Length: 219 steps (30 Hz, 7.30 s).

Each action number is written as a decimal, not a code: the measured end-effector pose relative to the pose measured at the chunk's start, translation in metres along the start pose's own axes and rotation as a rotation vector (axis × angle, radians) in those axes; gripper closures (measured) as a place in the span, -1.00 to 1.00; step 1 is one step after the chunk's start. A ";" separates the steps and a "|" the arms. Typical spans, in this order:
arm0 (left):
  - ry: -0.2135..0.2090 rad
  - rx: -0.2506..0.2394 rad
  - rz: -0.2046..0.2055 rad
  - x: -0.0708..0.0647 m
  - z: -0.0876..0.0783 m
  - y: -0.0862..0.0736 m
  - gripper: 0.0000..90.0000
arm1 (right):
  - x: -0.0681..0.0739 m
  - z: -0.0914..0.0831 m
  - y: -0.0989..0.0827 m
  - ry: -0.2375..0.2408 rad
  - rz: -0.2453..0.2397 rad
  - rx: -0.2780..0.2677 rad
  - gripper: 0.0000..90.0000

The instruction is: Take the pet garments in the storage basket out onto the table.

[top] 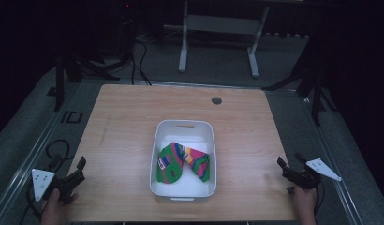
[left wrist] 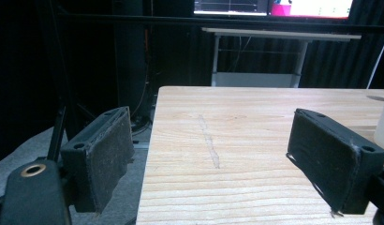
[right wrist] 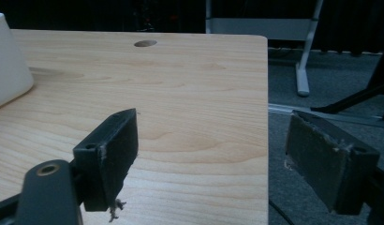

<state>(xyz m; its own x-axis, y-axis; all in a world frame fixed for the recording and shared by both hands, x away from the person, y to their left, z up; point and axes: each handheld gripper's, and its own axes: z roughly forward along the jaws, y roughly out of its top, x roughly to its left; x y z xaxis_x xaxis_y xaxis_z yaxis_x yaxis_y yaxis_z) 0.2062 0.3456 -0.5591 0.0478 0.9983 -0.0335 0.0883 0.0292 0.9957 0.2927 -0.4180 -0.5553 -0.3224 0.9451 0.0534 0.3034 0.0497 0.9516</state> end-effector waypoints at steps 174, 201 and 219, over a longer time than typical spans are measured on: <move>-0.051 0.018 -0.016 0.004 0.002 0.000 -0.67 | 0.321 0.110 0.230 0.799 -0.769 0.522 0.72; -0.045 0.015 -0.021 0.004 0.002 0.000 -0.67 | 0.225 0.073 0.273 0.634 -0.663 0.438 0.72; -0.041 0.018 -0.014 0.003 0.002 0.000 -0.67 | 0.130 0.050 0.241 0.483 -0.522 0.470 0.72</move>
<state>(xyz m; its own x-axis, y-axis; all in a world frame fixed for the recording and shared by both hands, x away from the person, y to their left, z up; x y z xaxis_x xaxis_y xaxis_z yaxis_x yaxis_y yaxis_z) 0.2086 0.3490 -0.5591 0.0869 0.9949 -0.0516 0.1074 0.0421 0.9933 0.3691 -0.2669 -0.3345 -0.8390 0.5278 -0.1323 0.3159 0.6705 0.6713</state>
